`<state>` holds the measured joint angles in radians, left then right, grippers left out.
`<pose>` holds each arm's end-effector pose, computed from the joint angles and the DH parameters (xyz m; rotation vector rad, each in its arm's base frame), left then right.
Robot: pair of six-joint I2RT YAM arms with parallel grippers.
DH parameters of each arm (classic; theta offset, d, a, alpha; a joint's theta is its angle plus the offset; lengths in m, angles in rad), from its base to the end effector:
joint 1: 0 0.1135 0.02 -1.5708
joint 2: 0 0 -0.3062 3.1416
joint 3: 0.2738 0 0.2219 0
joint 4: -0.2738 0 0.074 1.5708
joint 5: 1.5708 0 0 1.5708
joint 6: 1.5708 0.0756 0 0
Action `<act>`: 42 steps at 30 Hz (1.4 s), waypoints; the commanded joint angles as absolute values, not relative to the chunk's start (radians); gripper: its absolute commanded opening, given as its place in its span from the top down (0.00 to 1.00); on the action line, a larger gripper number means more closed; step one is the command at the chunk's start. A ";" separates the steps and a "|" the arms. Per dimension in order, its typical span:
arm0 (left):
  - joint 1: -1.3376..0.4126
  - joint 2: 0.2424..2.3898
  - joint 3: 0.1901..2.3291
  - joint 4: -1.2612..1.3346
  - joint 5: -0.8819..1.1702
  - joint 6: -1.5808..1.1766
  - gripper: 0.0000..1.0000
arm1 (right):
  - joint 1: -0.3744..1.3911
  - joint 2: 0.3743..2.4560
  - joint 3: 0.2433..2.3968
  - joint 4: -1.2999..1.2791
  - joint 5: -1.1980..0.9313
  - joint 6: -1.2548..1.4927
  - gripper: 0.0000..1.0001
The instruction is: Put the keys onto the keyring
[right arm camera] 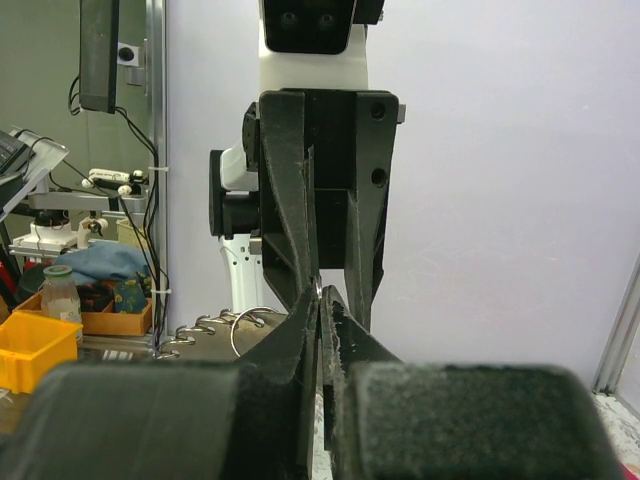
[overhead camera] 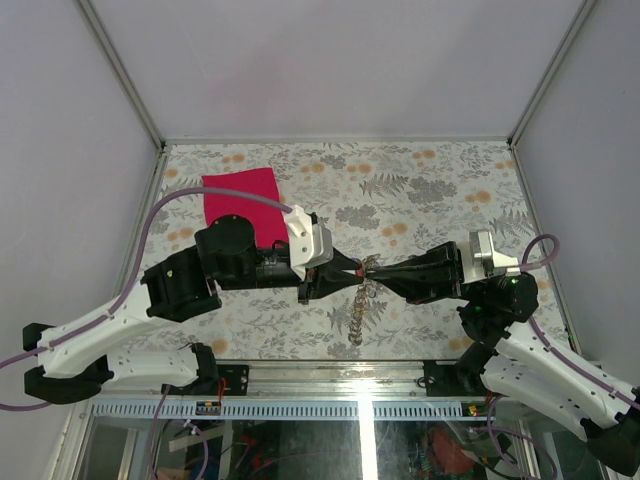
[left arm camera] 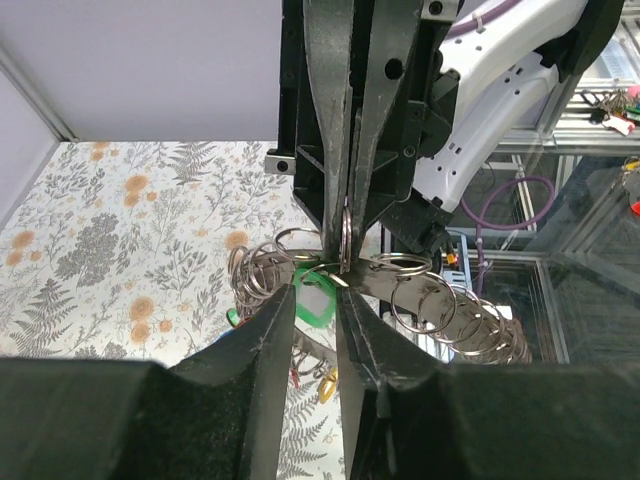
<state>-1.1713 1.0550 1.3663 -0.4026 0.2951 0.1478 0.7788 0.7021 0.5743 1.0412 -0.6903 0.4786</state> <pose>0.0574 -0.1925 0.4891 1.2567 1.2343 -1.0063 0.0278 0.0951 0.4483 -0.8205 0.5722 1.3872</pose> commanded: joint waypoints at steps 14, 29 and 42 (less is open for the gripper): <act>-1.175 1.039 1.352 -0.286 0.374 0.139 0.64 | 0.782 0.684 0.614 1.104 -0.649 0.453 1.00; -1.176 1.080 1.383 -0.291 0.388 0.144 0.64 | 0.782 0.661 0.603 1.080 -0.644 0.438 1.00; -1.177 1.070 1.389 -0.278 0.392 0.142 0.78 | 0.781 0.653 0.598 1.031 -0.652 0.408 1.00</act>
